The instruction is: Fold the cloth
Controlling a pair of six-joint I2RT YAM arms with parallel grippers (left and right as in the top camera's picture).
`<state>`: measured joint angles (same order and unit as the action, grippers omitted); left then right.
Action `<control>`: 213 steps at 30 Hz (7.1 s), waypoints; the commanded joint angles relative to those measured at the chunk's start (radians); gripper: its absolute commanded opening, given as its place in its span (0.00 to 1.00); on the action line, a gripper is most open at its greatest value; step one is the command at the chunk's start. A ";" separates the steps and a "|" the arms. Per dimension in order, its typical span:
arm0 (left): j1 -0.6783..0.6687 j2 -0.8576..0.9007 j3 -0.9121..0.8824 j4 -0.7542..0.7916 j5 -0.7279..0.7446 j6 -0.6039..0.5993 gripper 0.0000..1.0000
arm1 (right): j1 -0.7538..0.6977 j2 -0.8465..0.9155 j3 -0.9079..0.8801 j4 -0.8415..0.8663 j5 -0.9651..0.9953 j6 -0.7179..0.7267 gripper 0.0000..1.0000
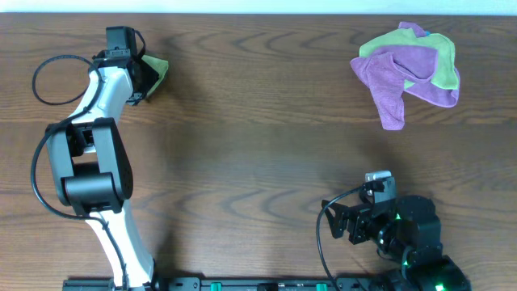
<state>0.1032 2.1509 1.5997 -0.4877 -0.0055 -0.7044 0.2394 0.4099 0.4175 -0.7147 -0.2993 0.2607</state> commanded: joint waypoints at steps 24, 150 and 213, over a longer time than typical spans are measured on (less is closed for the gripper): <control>0.015 -0.274 0.023 -0.200 -0.001 0.153 0.95 | -0.011 -0.006 -0.003 -0.001 -0.007 0.016 0.99; -0.025 -2.147 -1.287 -0.504 0.103 0.898 0.95 | -0.011 -0.006 -0.003 -0.001 -0.007 0.016 0.99; -0.025 -2.147 -1.287 -0.504 0.103 0.898 0.96 | -0.241 -0.405 -0.256 -0.012 0.198 -0.329 0.99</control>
<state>0.0765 0.0128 0.3260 -0.9386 0.1265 0.1795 0.0074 0.0166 0.1741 -0.7189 -0.1097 -0.0563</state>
